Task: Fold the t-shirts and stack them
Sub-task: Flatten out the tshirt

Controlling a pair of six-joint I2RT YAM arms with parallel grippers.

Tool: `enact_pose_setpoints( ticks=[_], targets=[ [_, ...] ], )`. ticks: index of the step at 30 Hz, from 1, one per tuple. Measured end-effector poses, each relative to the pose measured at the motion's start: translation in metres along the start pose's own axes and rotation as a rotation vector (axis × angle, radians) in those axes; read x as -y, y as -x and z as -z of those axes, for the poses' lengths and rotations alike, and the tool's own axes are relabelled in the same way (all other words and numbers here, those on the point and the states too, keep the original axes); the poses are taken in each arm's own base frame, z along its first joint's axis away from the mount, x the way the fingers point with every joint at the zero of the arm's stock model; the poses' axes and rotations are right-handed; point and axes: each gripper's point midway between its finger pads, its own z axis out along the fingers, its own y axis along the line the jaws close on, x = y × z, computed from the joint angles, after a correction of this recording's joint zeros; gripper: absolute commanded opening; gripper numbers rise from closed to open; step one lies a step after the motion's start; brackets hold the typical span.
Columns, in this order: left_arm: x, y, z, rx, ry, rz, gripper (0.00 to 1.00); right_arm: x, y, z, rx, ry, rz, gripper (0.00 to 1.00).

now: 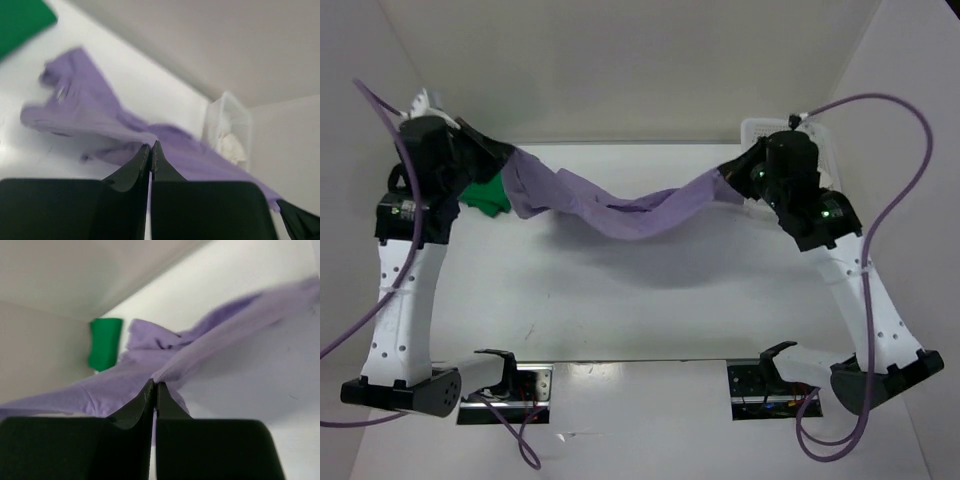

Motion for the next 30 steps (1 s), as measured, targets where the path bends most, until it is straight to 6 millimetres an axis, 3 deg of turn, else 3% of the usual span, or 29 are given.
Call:
enact_pose_setpoints(
  ticks=[4, 8, 11, 13, 15, 18, 21, 25, 27, 30],
  targets=[
    [0.059, 0.066, 0.037, 0.16, -0.113, -0.033, 0.03, -0.062, 0.059, 0.064, 0.118, 0.157, 0.022, 0.0],
    [0.098, 0.113, 0.075, 0.304, -0.202, -0.053, 0.04, -0.104, 0.112, 0.124, 0.252, 0.297, 0.018, 0.0],
    [0.114, 0.136, 0.09, 0.385, -0.233, -0.065, 0.06, -0.12, 0.135, 0.145, 0.309, 0.356, 0.021, 0.0],
    [0.118, 0.145, 0.089, 0.413, -0.232, -0.069, 0.07, -0.125, 0.143, 0.142, 0.323, 0.368, 0.026, 0.0],
    [0.115, 0.148, 0.074, 0.415, -0.207, -0.085, 0.07, -0.124, 0.143, 0.12, 0.303, 0.349, 0.038, 0.0],
    [0.104, 0.146, 0.035, 0.388, -0.139, -0.109, 0.08, -0.125, 0.133, 0.056, 0.227, 0.293, 0.057, 0.0],
    [0.083, 0.14, -0.027, 0.33, -0.054, -0.13, 0.08, -0.125, 0.116, -0.026, 0.135, 0.233, 0.077, 0.0],
    [0.022, 0.118, -0.126, 0.165, 0.053, -0.091, 0.08, -0.12, 0.09, -0.133, 0.034, 0.162, 0.092, 0.0],
    [-0.008, 0.11, -0.157, 0.106, 0.104, -0.057, 0.08, -0.12, 0.084, -0.163, 0.015, 0.167, 0.087, 0.0],
    [-0.022, 0.116, -0.161, 0.096, 0.125, -0.035, 0.1, -0.12, 0.084, -0.168, 0.004, 0.178, 0.076, 0.0]
  ],
)
